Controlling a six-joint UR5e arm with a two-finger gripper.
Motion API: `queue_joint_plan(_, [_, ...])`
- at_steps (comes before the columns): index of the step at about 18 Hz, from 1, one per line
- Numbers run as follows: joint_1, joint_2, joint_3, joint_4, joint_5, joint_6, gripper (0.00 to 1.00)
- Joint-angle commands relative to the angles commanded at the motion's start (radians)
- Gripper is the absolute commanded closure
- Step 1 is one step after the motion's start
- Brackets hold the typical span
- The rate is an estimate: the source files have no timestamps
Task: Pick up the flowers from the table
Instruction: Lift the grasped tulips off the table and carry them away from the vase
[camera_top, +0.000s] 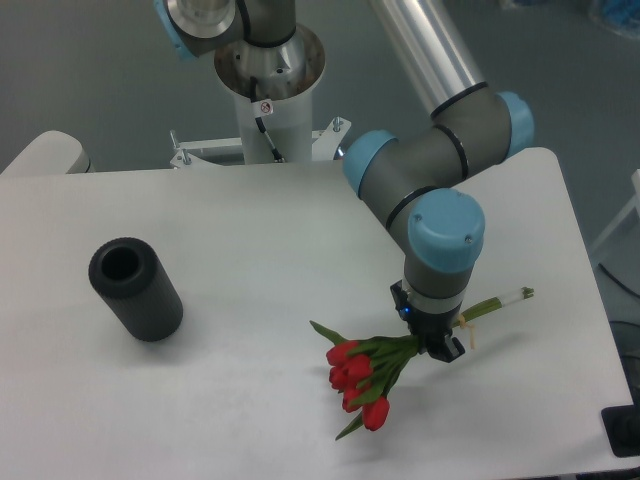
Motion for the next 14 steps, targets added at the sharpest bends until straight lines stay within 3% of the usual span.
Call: queue_joint_plan(14, [-0.002, -0.002, -0.002, 0.002, -0.011, 0.002, 0.90])
